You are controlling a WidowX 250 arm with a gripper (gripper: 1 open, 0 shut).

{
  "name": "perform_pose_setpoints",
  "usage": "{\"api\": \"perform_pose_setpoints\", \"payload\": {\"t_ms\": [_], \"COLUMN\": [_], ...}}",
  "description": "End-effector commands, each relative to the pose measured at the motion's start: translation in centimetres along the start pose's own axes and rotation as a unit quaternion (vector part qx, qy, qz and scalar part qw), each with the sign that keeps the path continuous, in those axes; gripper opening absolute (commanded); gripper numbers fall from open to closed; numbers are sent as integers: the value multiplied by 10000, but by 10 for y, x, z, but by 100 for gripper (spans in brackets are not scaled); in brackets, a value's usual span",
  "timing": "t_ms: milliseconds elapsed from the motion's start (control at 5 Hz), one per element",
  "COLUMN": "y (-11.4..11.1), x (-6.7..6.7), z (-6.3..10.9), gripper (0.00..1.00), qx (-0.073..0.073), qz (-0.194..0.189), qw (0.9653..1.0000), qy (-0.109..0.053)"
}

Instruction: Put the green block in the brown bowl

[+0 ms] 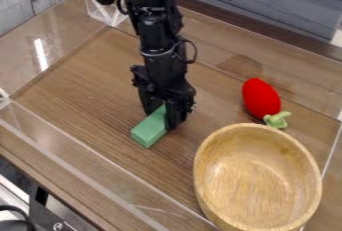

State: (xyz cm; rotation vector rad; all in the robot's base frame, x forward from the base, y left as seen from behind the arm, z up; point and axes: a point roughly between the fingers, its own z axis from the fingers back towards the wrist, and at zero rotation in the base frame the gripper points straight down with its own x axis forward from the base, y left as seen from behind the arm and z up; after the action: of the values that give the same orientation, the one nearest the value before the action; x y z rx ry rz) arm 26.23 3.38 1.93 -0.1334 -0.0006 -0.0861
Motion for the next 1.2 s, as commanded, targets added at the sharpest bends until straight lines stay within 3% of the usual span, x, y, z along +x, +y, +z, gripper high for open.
{"api": "perform_pose_setpoints", "payload": {"t_ms": [0,600,1000], "y": [9,19,34], "x": [5,3,4], "z": [16,38,62], "gripper": [0,0,0], "qx": [67,81,154], "qz": [97,329,534], "qw": [9998,9992,9978], "qy": [-169,-217,-370]}}
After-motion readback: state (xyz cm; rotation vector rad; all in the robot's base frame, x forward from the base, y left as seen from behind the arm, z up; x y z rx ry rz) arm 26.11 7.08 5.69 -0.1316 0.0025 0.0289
